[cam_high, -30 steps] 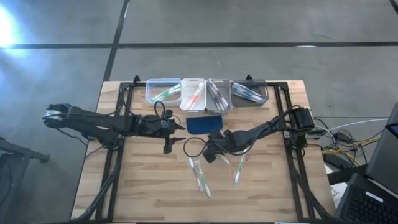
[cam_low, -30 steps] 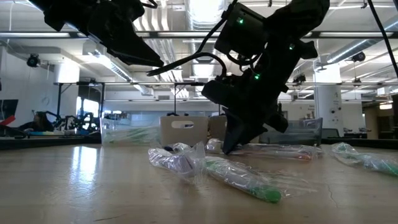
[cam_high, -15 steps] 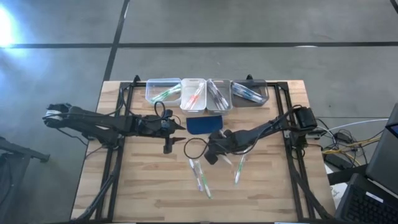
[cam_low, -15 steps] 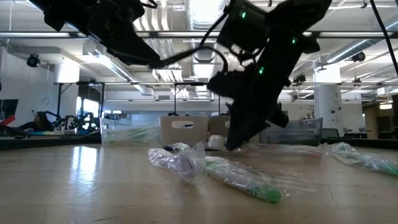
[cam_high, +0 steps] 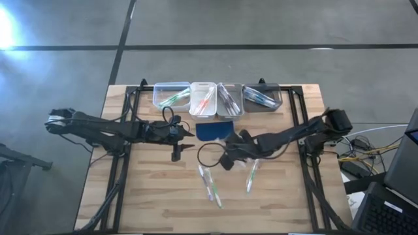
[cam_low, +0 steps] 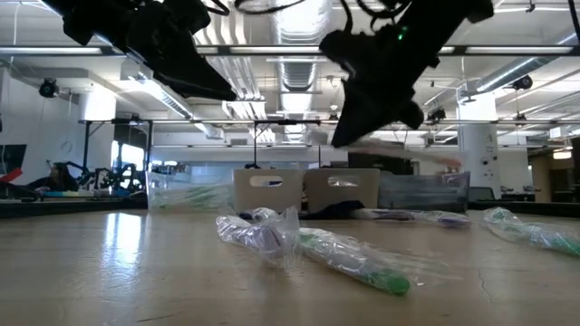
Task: Pick & Place Toothbrushes
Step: Put the orange toothbrush into the white bin
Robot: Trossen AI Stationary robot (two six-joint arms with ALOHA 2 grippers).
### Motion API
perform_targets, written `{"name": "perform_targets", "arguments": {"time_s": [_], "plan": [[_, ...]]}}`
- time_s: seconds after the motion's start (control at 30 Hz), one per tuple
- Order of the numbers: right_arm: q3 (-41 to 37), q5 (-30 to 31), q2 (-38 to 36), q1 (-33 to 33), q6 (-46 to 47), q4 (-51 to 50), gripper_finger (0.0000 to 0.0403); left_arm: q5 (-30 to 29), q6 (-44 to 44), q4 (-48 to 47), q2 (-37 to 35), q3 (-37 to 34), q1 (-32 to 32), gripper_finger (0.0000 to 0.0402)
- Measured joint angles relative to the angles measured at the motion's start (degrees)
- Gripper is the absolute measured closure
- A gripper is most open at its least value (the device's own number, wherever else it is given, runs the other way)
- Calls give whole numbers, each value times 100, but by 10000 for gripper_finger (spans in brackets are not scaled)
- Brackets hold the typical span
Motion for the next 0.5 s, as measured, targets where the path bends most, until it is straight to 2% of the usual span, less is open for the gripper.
{"name": "perform_targets", "arguments": {"time_s": [0.2, 0.37, 0.5], "plan": [[-17, 754, -492, 305, -275, 3, 392, 0, -14, 13, 28, 0, 0, 195], [-26, 1733, -696, 604, -579, 212, 393, 0, -9, 229, 255, 0, 0, 195], [-26, 1930, -707, 746, -962, 533, 392, 9, 114, 643, 578, 0, 0, 195]]}}
